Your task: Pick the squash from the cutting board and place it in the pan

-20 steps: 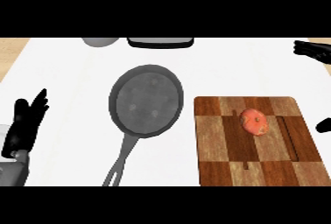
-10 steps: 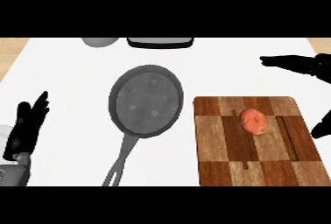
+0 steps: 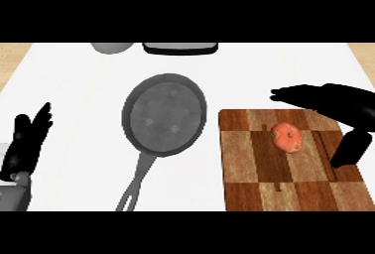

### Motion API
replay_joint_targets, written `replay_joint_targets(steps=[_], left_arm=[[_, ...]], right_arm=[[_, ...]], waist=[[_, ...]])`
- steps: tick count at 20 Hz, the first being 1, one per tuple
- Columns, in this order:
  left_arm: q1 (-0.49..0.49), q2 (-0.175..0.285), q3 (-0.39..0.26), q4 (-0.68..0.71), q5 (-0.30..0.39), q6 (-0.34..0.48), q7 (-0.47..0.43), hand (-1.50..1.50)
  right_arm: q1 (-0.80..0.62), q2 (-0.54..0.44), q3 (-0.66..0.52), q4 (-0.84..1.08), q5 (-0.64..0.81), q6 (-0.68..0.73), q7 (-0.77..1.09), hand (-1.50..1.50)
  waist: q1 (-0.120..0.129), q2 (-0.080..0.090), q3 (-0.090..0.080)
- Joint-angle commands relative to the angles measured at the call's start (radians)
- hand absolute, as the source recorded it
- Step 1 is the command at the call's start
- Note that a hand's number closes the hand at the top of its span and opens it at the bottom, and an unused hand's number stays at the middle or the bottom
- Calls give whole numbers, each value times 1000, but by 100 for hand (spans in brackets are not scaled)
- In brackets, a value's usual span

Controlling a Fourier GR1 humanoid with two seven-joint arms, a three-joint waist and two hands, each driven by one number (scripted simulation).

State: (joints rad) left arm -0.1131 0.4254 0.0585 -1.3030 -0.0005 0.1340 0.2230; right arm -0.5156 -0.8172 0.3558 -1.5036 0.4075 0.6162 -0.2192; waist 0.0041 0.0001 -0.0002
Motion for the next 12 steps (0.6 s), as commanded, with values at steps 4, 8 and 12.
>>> replay_joint_targets(steps=[4,8,12], left_arm=[[-11,1,35,25,-17,-34,-14,0],[-15,-53,31,38,-43,-10,-7,0],[34,-59,23,-44,-64,-23,17,0]], right_arm=[[70,17,-20,60,184,-42,-107,-150],[86,88,-34,48,267,-53,-75,-150],[137,88,-62,16,327,-48,-97,-150]], waist=[[-1,1,0],[-3,0,0],[-3,-1,0]])
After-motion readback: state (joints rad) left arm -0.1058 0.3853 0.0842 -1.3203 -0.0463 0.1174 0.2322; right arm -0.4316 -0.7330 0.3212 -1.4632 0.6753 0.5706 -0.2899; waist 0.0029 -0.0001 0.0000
